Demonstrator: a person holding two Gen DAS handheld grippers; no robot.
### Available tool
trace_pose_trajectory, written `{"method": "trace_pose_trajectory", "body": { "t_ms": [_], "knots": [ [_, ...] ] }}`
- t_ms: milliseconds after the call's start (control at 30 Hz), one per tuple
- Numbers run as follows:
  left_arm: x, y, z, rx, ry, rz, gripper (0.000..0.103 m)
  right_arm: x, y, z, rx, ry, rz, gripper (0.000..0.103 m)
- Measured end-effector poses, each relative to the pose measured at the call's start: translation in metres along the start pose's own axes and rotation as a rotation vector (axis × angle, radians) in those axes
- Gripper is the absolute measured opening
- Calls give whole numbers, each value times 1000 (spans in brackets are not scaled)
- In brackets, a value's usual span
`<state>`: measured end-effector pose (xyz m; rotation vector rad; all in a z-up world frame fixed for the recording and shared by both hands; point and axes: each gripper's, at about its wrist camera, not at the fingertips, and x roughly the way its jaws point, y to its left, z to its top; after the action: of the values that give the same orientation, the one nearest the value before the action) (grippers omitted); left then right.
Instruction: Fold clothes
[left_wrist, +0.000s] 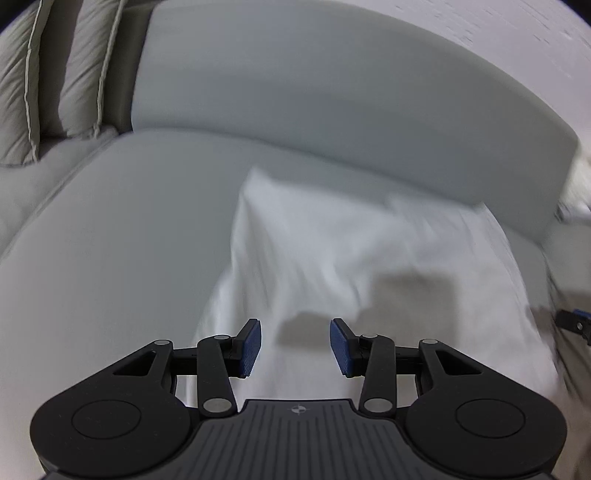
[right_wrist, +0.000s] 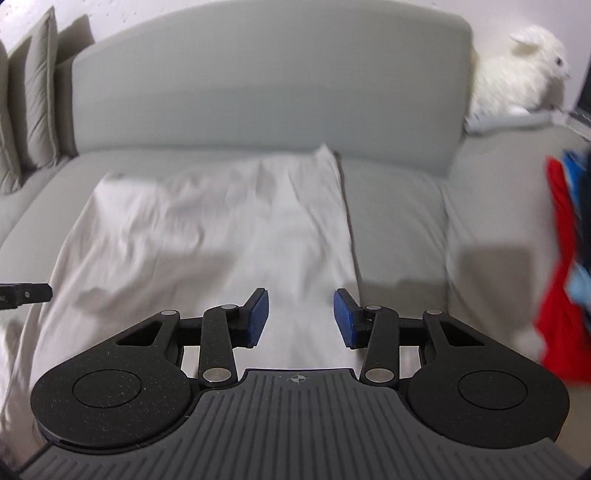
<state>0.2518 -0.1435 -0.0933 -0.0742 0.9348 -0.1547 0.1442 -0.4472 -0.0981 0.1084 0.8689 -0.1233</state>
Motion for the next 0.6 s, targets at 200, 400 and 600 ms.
{"method": "trace_pose_trajectory", "body": {
  "t_ms": [200,400,600],
  "knots": [
    [53,24,51,-28,-72,54,41,78,-13,59,27,-62,-10,44],
    [97,42,70,-31,-63,13,41,148,-31,96,65,-83,-16,45],
    [124,29,58,102,-28,-37,67,197,-38,112,4,-52,-19,45]
  ]
}}
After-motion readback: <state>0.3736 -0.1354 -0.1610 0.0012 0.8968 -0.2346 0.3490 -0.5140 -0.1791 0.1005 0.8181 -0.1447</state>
